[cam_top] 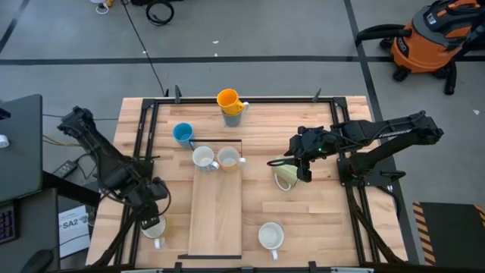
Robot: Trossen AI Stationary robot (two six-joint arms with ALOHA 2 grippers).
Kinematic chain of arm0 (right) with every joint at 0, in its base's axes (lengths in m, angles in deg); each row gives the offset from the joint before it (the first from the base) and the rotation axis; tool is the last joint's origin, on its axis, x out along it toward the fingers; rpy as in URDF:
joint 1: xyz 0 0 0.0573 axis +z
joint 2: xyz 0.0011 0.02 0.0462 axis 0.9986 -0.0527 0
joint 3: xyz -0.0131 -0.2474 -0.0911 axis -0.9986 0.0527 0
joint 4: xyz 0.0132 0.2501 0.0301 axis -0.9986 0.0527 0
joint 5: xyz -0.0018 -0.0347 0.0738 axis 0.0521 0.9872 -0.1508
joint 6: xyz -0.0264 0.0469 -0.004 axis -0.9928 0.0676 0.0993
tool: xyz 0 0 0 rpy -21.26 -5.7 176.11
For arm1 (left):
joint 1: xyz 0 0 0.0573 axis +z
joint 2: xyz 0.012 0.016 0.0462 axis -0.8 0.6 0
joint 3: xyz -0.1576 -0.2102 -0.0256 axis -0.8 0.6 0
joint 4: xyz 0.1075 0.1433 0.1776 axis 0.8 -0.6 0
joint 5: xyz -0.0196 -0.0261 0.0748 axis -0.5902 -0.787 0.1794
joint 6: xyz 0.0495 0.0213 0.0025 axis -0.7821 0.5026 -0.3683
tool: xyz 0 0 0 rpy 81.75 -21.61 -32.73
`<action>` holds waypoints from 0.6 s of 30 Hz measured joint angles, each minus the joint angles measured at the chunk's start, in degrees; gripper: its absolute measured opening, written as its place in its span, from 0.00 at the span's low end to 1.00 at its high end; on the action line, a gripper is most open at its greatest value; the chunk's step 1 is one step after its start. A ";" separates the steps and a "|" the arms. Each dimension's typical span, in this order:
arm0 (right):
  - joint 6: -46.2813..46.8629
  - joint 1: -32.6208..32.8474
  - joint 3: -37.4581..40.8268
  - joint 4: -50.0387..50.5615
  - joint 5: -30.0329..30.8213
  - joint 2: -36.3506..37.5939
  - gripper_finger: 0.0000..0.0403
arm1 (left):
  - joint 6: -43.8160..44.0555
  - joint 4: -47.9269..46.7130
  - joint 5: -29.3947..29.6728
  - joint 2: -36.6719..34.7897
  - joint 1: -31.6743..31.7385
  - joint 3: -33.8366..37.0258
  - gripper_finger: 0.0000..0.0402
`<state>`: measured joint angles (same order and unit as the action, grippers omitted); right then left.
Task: Place coffee mugs
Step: Put the light yellow mug on the shelf
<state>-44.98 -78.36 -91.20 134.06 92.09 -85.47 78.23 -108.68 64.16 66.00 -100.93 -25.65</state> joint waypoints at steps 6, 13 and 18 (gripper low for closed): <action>0.00 0.00 0.00 0.02 0.00 0.00 0.34 | 0.98 -2.81 1.24 2.16 -2.10 0.02 0.45; 0.00 0.00 0.00 0.04 -0.02 -0.02 0.34 | 0.55 -2.43 1.15 6.69 -3.45 0.04 0.45; -0.03 0.00 0.00 0.05 -0.02 -0.02 0.34 | 0.61 -2.40 1.28 9.88 -3.60 0.04 0.45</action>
<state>-45.01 -78.36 -91.20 134.11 92.07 -85.49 78.84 -111.08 65.45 75.88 -104.53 -25.61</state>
